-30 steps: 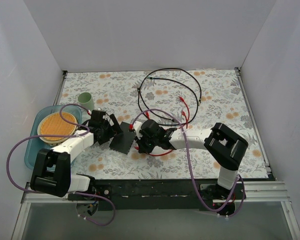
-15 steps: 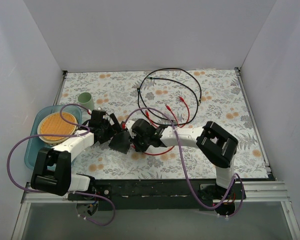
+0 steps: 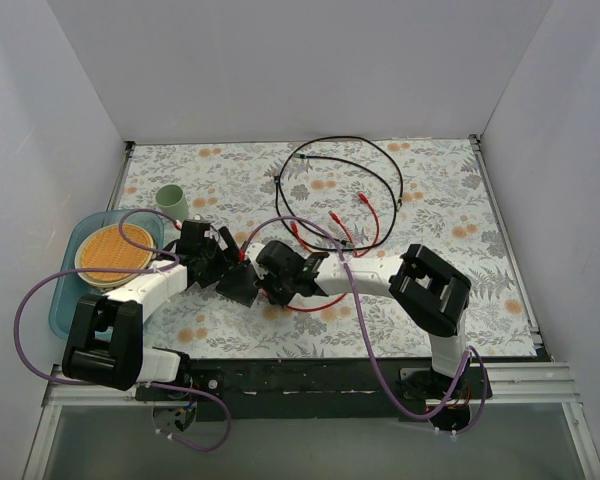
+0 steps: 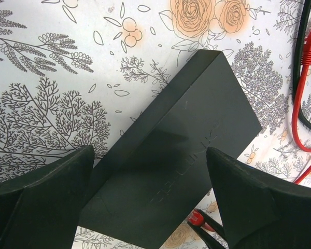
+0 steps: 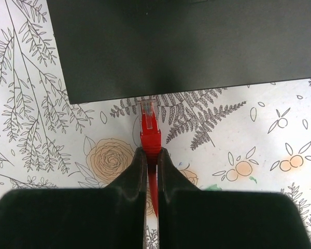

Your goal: Insert the plug into the switch port

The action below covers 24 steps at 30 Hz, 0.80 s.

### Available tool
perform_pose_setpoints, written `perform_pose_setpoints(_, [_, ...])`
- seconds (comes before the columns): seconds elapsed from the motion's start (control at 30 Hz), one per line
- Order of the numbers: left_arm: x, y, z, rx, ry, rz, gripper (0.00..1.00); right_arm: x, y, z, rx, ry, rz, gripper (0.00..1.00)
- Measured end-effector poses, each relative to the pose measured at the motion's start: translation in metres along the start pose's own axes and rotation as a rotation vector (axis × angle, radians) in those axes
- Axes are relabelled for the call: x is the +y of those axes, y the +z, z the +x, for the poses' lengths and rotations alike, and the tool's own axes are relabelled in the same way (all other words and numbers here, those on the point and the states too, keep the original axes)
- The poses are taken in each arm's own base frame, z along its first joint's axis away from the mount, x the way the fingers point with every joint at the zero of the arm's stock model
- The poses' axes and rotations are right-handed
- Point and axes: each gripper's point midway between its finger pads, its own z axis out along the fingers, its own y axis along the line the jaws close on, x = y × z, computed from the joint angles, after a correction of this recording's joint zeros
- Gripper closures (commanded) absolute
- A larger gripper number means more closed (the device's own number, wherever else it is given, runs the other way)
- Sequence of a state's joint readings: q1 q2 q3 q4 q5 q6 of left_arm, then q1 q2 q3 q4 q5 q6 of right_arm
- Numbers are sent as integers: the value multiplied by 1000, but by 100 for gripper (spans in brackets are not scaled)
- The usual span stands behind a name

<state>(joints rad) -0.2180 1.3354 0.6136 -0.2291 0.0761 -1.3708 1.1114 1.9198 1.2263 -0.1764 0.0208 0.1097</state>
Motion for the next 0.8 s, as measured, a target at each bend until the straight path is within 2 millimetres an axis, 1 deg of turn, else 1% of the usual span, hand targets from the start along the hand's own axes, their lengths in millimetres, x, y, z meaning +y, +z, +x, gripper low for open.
perform_pose_setpoints(0.43, [-6,1,3,10,-9,36,13,5,1,1,54,-5,15,99])
perform_pose_setpoints(0.8, [-5,1,2,5,-21,51,14,3,3,-2,100,17,53,99])
